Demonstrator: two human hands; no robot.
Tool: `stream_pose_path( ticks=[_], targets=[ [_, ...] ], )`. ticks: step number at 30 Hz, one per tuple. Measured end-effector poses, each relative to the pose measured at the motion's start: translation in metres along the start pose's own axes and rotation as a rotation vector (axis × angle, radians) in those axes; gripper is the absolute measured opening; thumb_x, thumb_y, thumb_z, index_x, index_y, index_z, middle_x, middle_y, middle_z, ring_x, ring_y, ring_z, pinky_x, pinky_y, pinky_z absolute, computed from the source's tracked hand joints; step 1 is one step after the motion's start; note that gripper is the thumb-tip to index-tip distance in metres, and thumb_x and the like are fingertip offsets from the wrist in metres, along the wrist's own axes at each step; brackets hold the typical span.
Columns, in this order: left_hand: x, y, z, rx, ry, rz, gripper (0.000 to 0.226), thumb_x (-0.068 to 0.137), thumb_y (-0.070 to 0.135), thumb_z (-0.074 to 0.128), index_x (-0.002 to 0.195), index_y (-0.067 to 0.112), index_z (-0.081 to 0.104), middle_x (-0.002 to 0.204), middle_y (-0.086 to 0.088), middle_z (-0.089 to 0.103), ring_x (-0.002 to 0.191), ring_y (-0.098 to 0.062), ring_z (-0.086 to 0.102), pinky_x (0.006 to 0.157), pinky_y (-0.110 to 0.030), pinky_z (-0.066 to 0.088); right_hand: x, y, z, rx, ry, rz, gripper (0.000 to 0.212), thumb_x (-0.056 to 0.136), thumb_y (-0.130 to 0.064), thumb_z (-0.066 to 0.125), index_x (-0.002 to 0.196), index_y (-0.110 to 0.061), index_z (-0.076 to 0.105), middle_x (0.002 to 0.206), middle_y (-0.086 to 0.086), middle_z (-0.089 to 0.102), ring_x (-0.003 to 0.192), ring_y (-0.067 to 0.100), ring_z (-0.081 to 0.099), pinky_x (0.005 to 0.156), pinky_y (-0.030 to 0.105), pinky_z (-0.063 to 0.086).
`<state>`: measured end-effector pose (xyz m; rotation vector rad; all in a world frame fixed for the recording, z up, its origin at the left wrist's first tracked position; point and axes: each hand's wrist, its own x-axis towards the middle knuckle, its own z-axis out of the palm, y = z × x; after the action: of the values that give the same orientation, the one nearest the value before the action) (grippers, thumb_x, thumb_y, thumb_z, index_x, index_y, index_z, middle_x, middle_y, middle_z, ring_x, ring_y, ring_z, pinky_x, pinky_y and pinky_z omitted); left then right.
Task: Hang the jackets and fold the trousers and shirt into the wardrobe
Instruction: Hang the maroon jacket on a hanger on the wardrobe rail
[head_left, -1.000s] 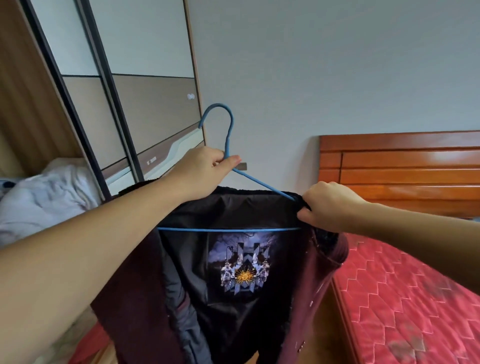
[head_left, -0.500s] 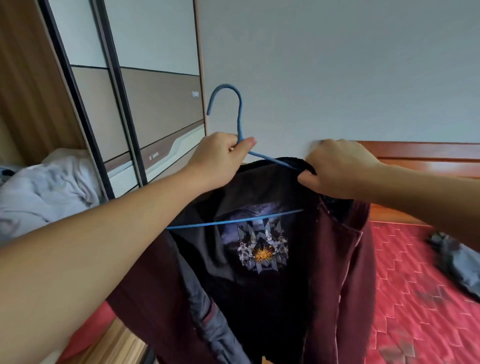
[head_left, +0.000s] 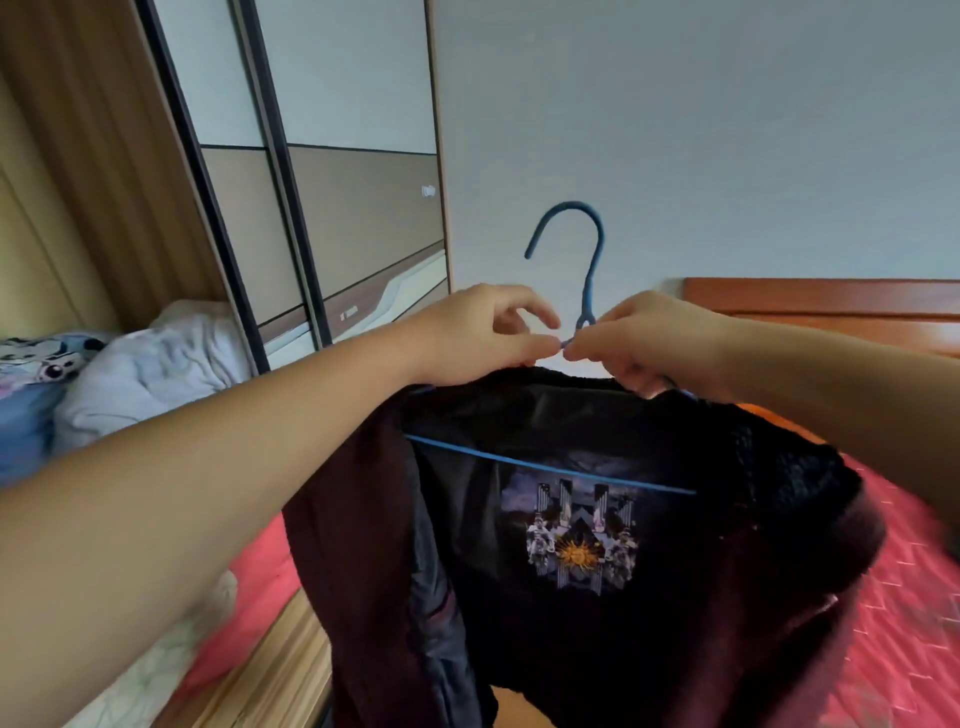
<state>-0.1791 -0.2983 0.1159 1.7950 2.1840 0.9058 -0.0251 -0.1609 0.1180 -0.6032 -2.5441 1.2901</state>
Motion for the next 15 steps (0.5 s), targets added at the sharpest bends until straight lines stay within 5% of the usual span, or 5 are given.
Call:
stream_pose_path(
  ticks=[3, 6, 8, 11, 15],
  targets=[
    [-0.026, -0.042, -0.036, 0.414, -0.056, -0.178, 0.044, 0.075, 0.043, 0.078, 0.115, 0.038, 0.061, 0.107, 0.011, 0.065, 0.099, -0.012, 0.06, 0.091, -0.033, 0.049, 0.005, 0.007, 0.0, 0.064, 0.064, 0.066, 0.032, 0.08, -0.029, 0.069, 0.062, -0.016, 0.046, 0.044, -0.005, 0.031, 0.038, 0.012, 0.022, 0.042, 0.021, 0.018],
    [-0.045, -0.073, -0.042, 0.65, 0.025, -0.366, 0.05, 0.07, 0.042, 0.078, 0.117, 0.032, 0.061, 0.099, 0.008, 0.065, 0.088, -0.015, 0.06, 0.081, -0.034, 0.053, 0.008, 0.005, -0.001, 0.119, 0.098, 0.094, 0.037, 0.081, -0.042, 0.07, 0.065, -0.016, 0.048, 0.042, -0.007, 0.032, 0.036, 0.011, 0.023, 0.038, 0.019, 0.018],
    [-0.047, -0.081, -0.034, 0.66, 0.107, -0.4, 0.039, 0.073, 0.032, 0.073, 0.111, 0.028, 0.066, 0.092, 0.004, 0.064, 0.083, -0.018, 0.059, 0.069, -0.032, 0.052, 0.01, 0.002, 0.002, 0.105, 0.103, 0.09, 0.041, 0.085, -0.05, 0.065, 0.072, -0.013, 0.052, 0.042, -0.007, 0.033, 0.036, 0.011, 0.025, 0.037, 0.02, 0.02],
    [-0.045, -0.084, -0.03, 0.544, 0.229, -0.382, 0.003, 0.074, 0.023, 0.069, 0.075, 0.021, 0.067, 0.07, -0.003, 0.058, 0.071, -0.021, 0.056, 0.05, -0.026, 0.036, 0.011, -0.002, 0.008, -0.017, 0.13, 0.05, 0.046, 0.091, -0.052, 0.055, 0.078, -0.009, 0.055, 0.046, -0.004, 0.031, 0.04, 0.014, 0.024, 0.039, 0.021, 0.021],
    [-0.035, -0.073, -0.037, 0.176, 0.426, -0.351, 0.011, 0.069, 0.027, 0.072, 0.071, 0.016, 0.075, 0.058, -0.004, 0.062, 0.049, -0.004, 0.051, 0.049, -0.018, 0.039, 0.005, -0.006, 0.009, -0.288, 0.246, -0.022, 0.046, 0.095, -0.049, 0.049, 0.077, -0.008, 0.059, 0.047, -0.002, 0.038, 0.038, 0.014, 0.032, 0.041, 0.022, 0.029]
  ],
)
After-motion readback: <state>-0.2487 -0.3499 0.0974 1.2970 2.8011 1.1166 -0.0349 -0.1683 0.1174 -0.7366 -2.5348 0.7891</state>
